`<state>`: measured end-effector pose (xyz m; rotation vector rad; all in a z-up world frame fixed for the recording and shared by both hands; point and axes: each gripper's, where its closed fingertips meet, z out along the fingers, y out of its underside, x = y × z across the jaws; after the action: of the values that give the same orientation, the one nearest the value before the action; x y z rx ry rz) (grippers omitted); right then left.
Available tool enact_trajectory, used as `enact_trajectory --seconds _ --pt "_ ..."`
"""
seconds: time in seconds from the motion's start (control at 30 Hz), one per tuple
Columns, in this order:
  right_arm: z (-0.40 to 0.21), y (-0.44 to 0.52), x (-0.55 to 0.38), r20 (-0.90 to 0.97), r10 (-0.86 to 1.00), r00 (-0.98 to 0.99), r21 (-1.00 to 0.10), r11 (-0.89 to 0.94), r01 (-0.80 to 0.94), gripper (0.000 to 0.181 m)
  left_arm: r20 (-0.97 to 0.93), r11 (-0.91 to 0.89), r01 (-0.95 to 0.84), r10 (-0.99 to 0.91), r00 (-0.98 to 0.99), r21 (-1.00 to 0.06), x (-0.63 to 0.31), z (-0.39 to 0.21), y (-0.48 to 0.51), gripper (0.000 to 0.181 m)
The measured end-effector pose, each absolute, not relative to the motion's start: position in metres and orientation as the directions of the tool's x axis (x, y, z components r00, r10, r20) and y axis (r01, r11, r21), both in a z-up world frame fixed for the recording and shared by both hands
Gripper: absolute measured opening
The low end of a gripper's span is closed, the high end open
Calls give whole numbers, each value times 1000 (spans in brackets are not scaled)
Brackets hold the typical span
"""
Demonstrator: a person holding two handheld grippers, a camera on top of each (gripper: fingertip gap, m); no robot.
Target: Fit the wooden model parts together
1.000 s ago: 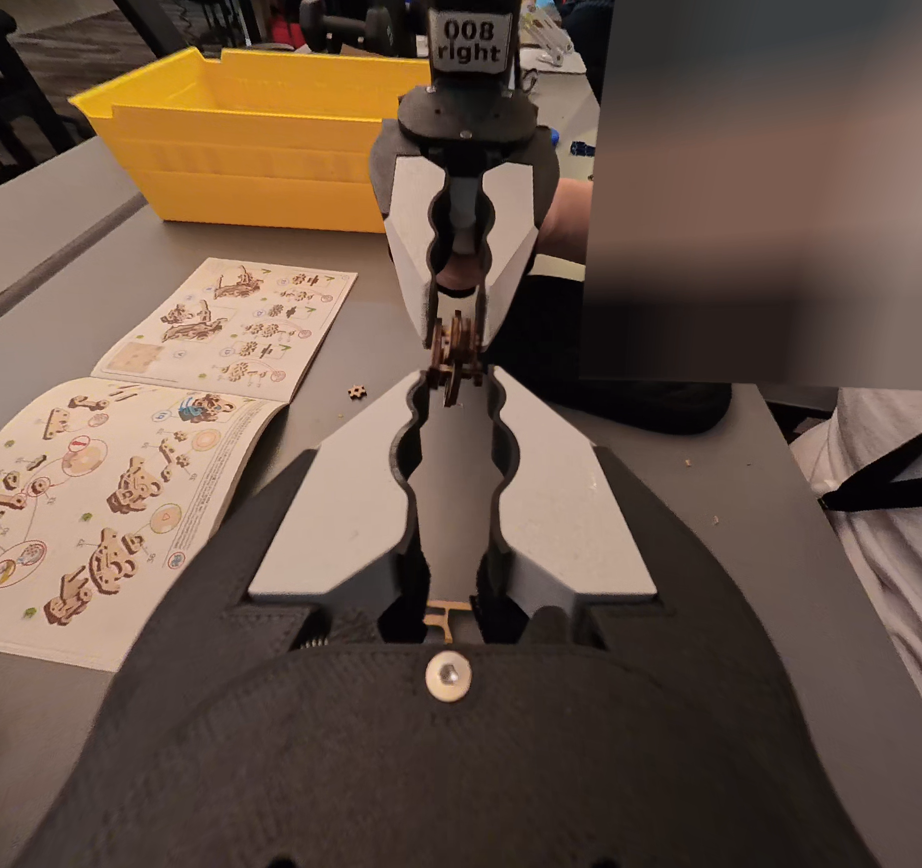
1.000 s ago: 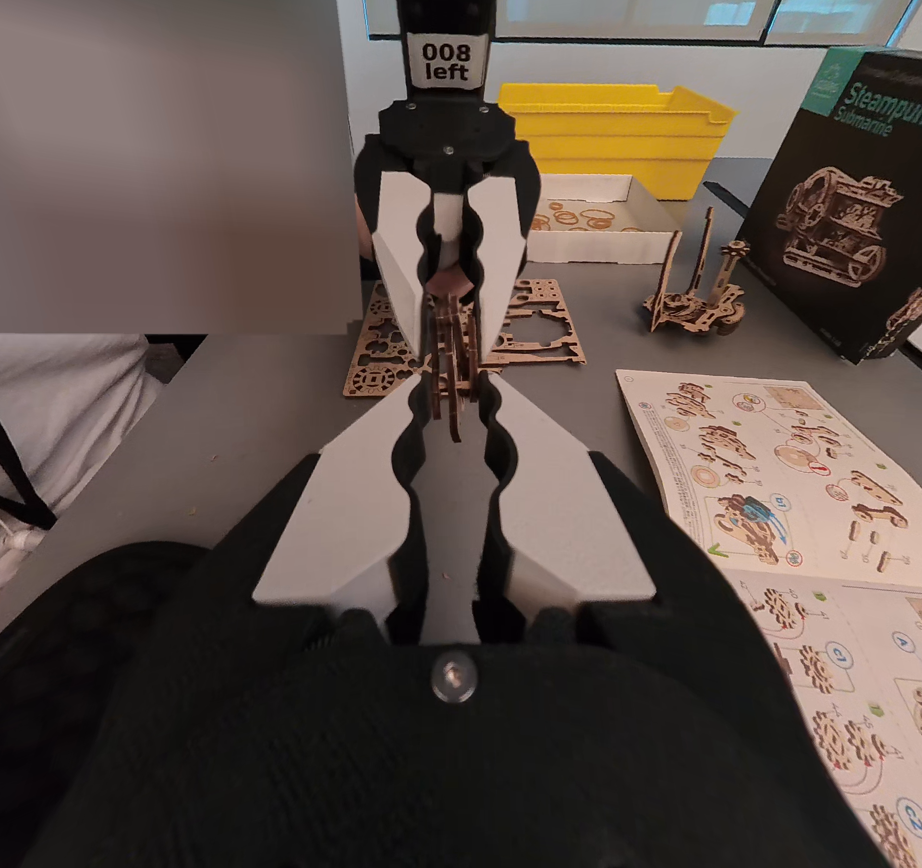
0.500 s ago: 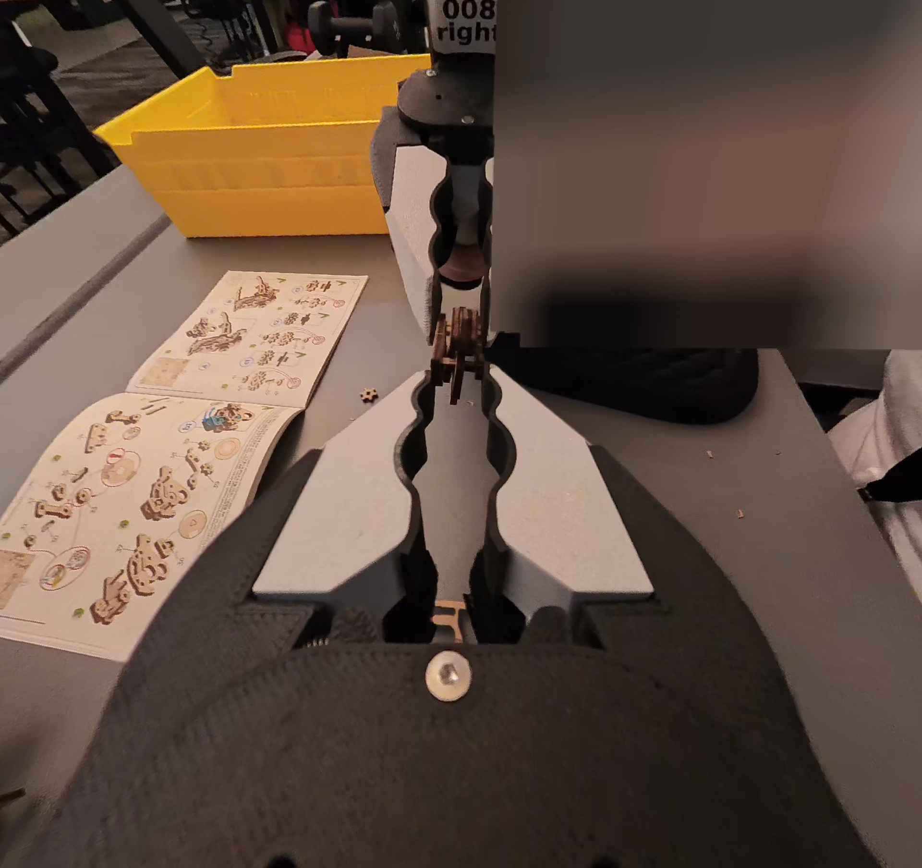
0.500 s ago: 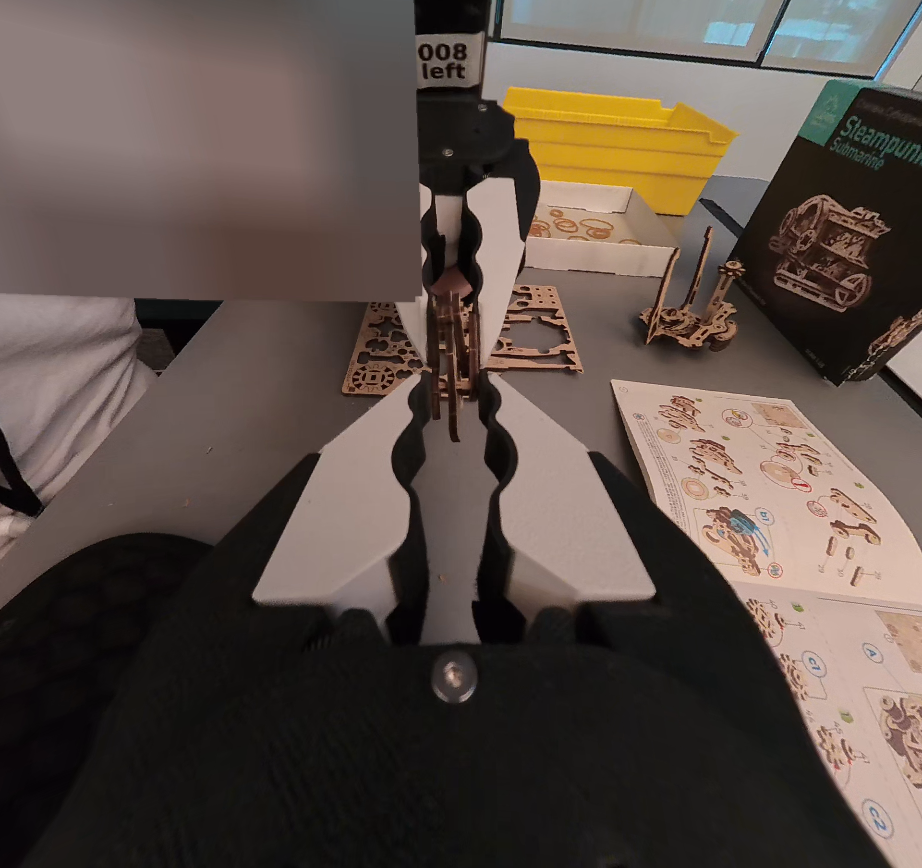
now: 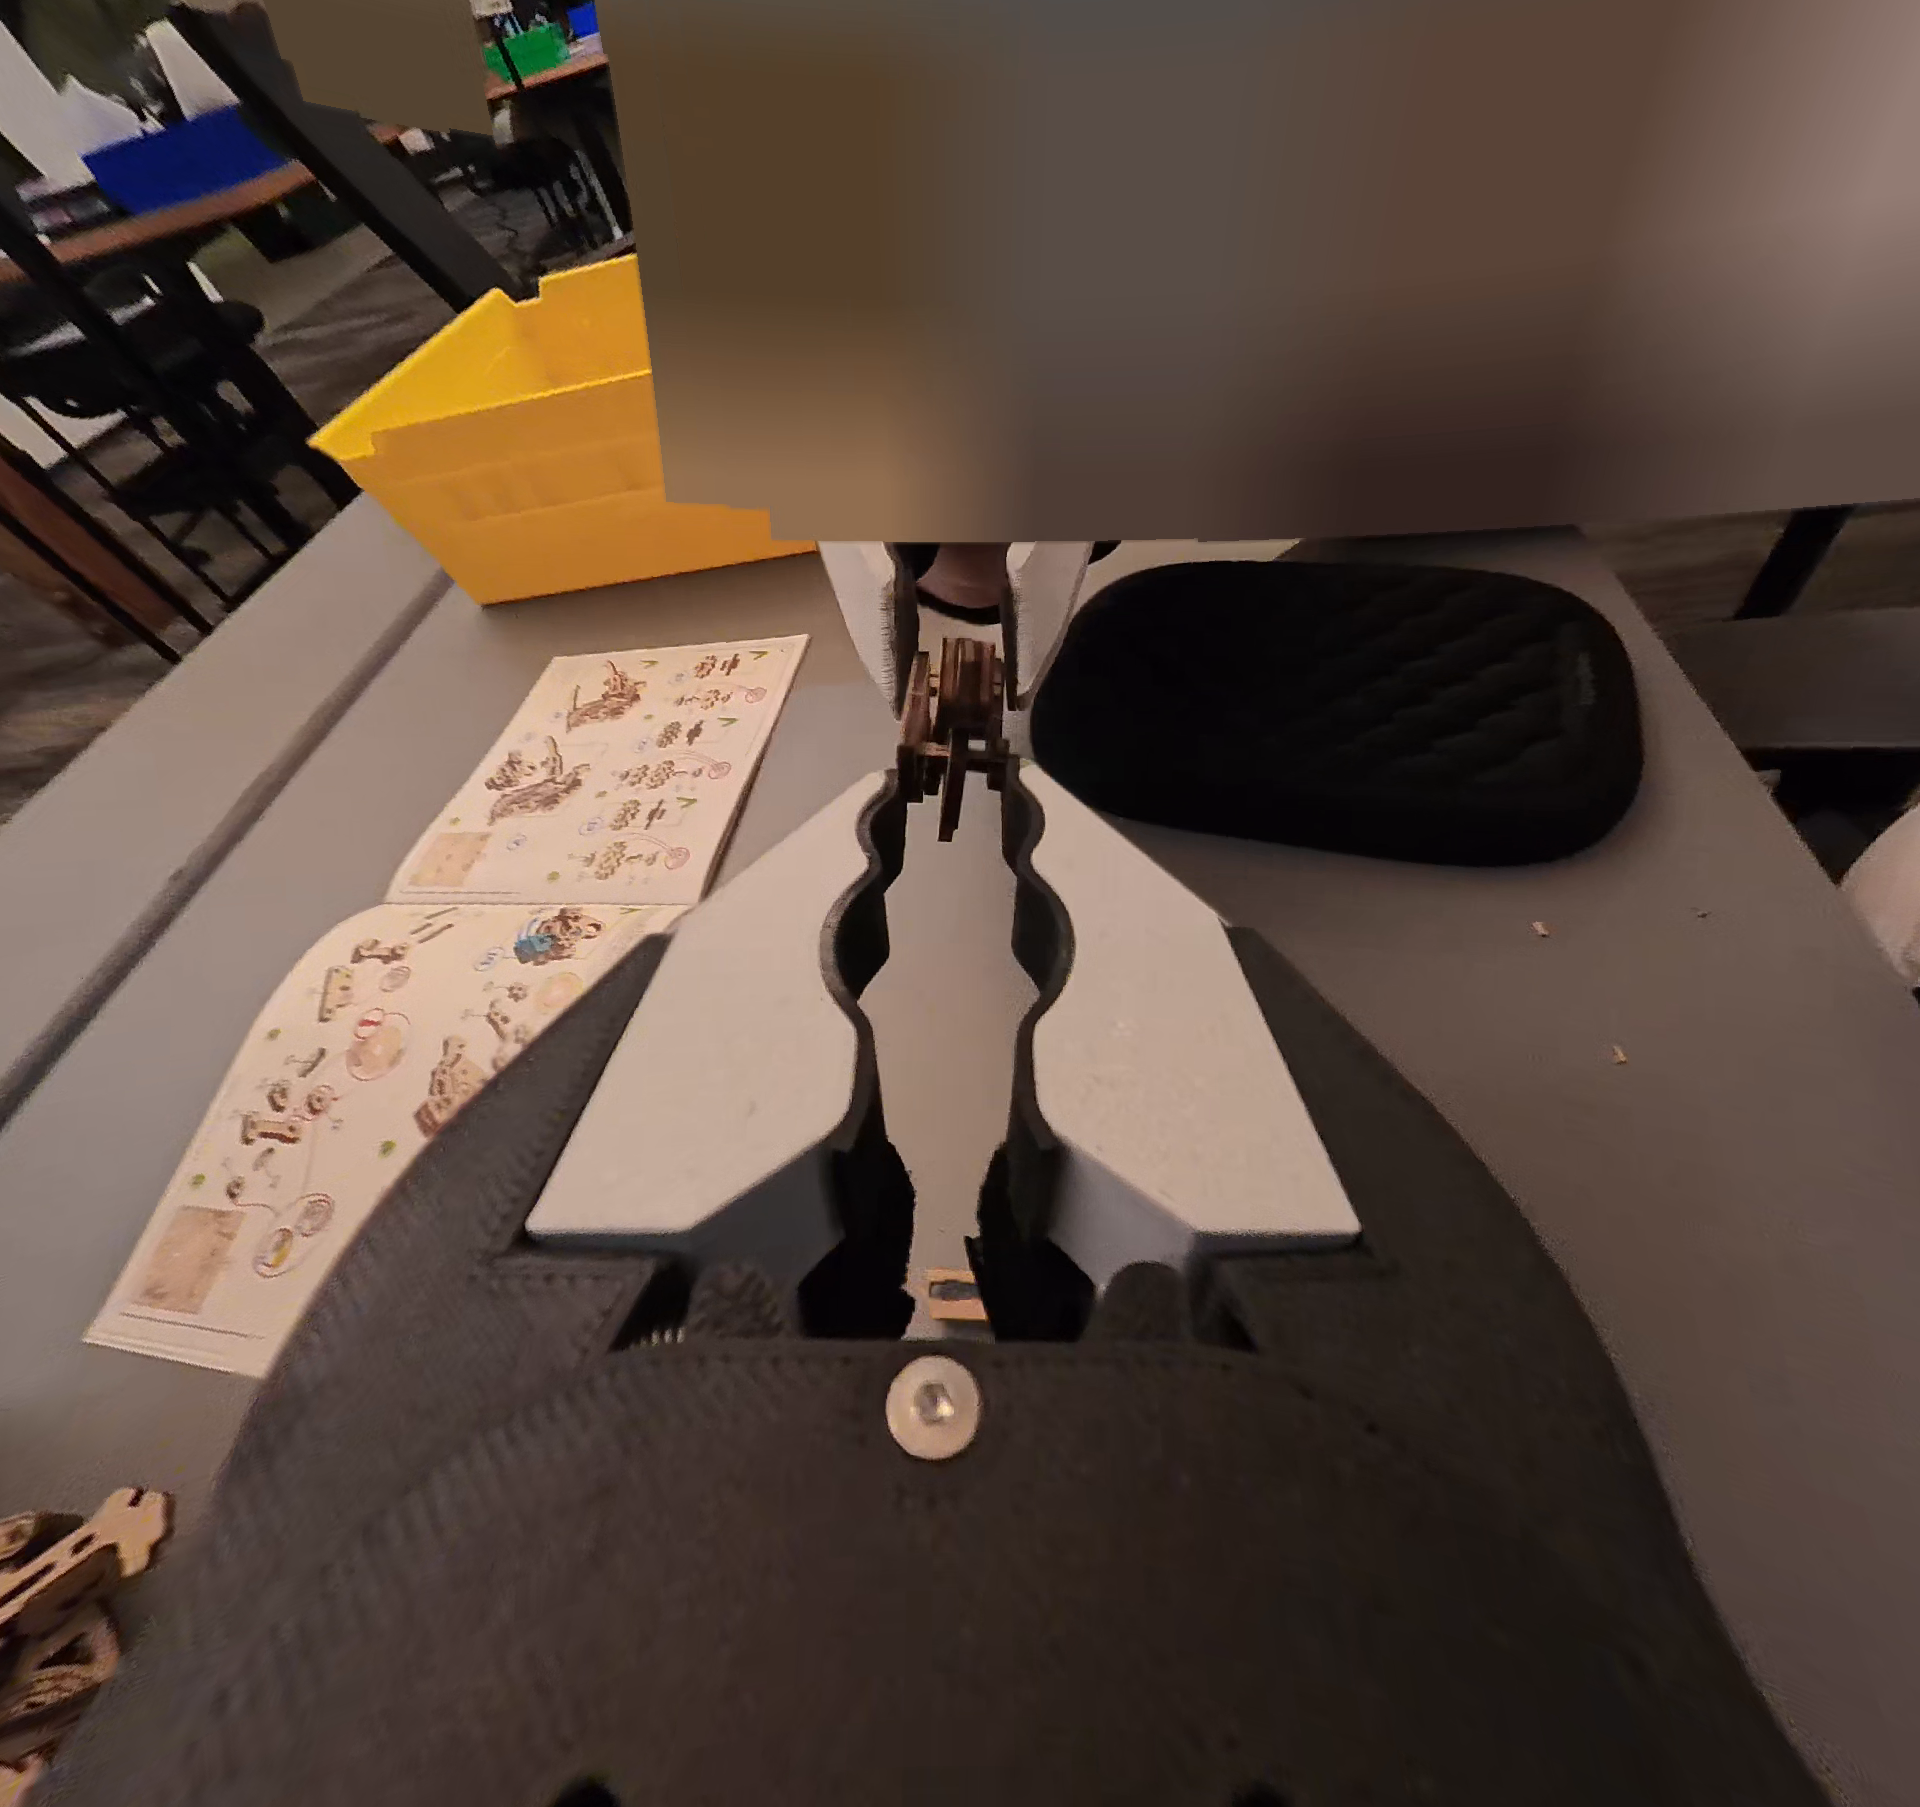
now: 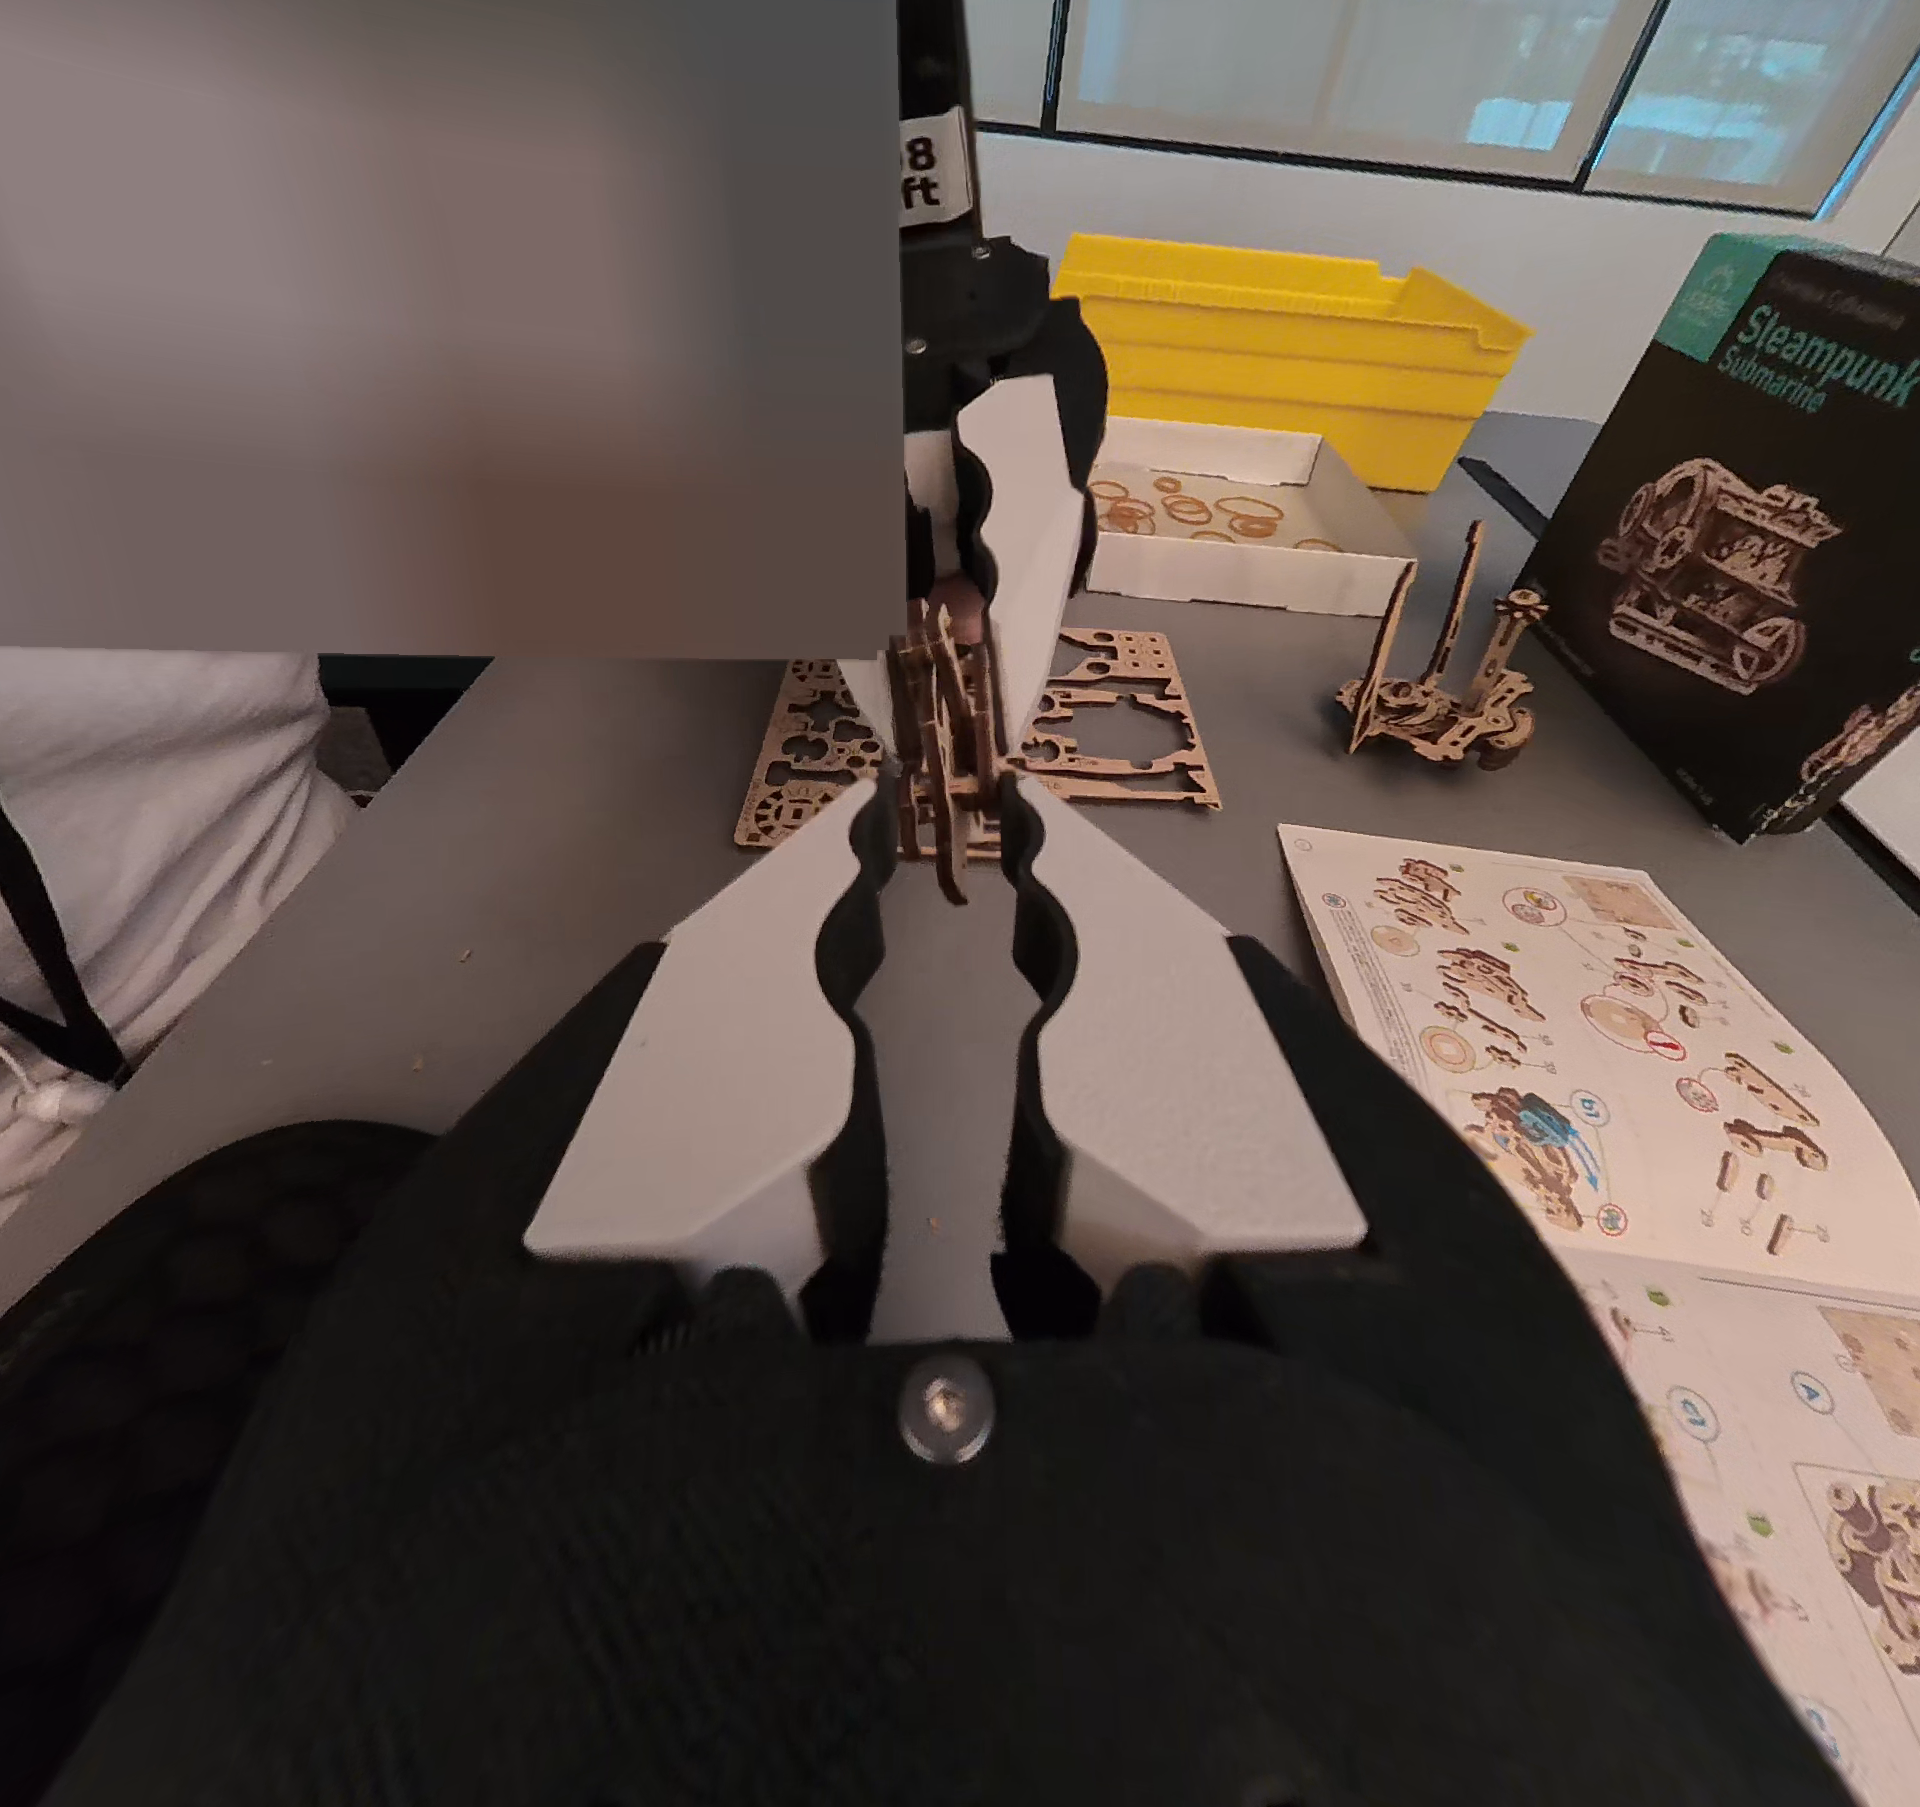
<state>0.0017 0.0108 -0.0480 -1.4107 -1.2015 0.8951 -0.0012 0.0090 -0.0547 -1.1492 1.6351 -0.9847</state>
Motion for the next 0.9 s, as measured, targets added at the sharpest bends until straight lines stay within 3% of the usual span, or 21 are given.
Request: enact_trajectory --seconds 0.57,0.9 --pt "-47 9 -2 301 920 252 -927 220 303 15 -343 375 -232 -924 -170 -897 -3 -50 5 17" --pt "-45 5 -3 308 919 245 -921 224 318 16 -419 447 -226 -893 -163 -865 -4 -49 3 17"
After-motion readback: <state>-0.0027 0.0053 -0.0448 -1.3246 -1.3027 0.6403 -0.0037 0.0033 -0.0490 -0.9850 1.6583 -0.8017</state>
